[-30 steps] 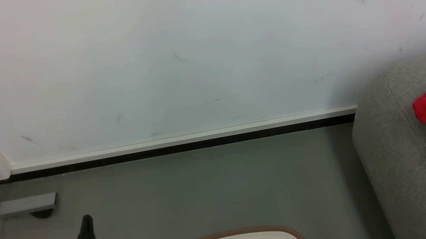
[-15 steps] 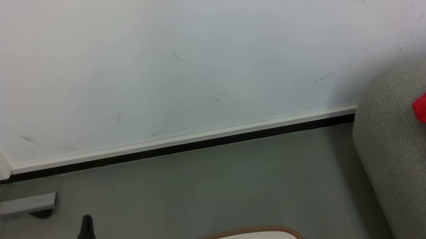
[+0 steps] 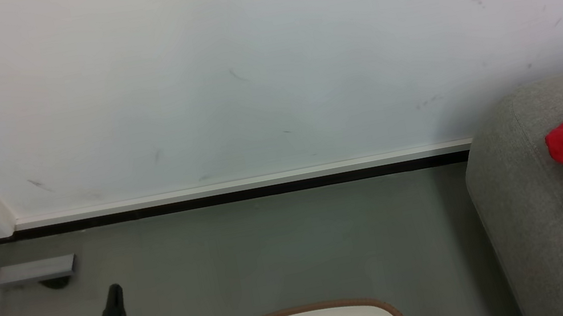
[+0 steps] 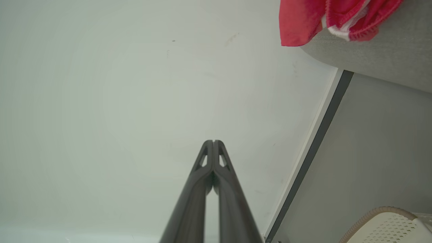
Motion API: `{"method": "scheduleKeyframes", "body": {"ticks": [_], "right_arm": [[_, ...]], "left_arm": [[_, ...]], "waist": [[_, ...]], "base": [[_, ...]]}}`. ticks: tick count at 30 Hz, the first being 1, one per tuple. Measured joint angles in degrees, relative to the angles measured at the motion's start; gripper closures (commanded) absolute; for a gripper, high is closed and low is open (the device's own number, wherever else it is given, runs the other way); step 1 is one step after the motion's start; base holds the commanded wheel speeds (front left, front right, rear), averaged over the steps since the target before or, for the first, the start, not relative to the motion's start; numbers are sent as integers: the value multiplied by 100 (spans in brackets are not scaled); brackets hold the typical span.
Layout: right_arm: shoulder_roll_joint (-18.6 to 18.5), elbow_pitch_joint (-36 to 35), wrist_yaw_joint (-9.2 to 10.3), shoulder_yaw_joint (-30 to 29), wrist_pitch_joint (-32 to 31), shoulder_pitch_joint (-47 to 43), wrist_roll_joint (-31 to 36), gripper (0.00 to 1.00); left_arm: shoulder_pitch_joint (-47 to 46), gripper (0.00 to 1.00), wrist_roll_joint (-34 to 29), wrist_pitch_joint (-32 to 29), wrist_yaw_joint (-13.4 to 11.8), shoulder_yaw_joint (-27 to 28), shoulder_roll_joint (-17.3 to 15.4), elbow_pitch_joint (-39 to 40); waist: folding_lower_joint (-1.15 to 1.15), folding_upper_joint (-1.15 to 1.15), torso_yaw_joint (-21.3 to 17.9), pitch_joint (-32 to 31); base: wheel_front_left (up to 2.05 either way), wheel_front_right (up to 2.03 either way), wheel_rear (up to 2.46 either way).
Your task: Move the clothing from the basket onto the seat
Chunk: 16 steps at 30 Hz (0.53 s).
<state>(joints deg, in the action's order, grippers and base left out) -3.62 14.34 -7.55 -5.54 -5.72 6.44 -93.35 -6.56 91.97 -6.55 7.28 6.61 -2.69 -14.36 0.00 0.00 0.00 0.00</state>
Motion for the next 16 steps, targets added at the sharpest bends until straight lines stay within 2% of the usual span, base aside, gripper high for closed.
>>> {"method": "scheduleKeyframes", "body": {"ticks": [16], "right_arm": [[4, 0, 0, -8, -4, 1, 4, 100]], "left_arm": [[-1, 100, 0, 0, 0, 1, 0, 1]], "waist": [[0, 0, 0, 0]], "base": [[0, 0, 0]]}}
